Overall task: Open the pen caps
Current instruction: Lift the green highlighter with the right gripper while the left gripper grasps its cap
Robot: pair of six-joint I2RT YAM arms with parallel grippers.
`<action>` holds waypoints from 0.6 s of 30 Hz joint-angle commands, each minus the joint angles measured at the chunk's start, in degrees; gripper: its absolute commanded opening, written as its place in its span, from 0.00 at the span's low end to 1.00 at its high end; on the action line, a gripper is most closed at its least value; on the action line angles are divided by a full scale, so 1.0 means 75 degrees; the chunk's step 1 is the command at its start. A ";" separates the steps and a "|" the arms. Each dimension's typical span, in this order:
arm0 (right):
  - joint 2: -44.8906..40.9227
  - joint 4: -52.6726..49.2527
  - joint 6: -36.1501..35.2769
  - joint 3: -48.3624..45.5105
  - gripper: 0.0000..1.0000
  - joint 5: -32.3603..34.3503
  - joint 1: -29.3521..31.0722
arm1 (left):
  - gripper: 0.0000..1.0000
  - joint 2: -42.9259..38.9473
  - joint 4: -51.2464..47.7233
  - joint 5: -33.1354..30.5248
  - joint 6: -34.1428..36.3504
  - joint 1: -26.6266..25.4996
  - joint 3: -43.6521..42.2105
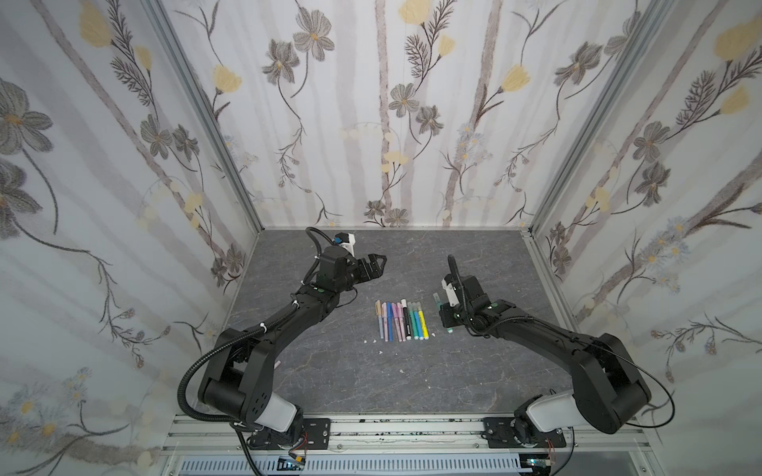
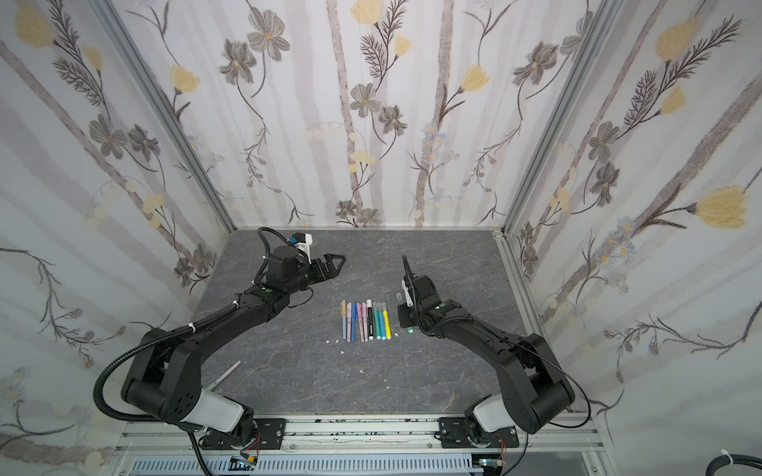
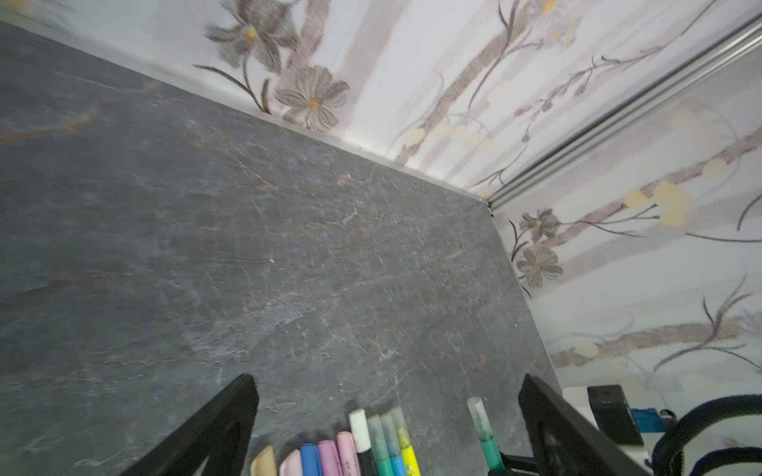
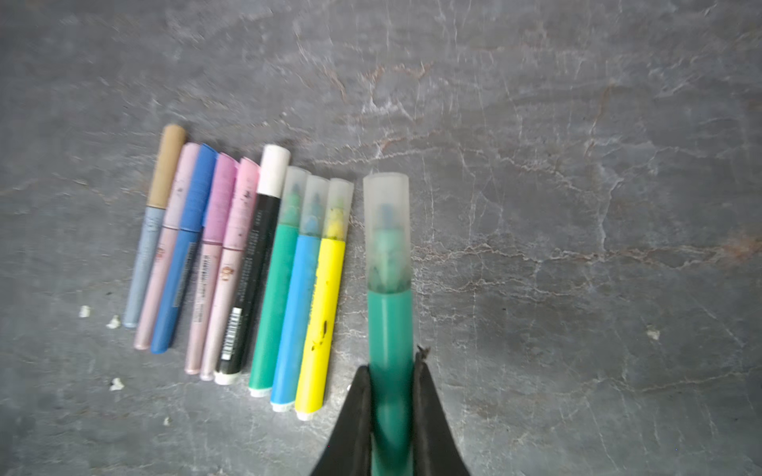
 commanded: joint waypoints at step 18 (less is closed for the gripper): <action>-0.1662 0.1721 -0.0241 -0.0843 0.00 -0.1361 -0.0344 | 0.82 0.1715 0.0469 0.0936 -0.0444 -0.1897 0.1392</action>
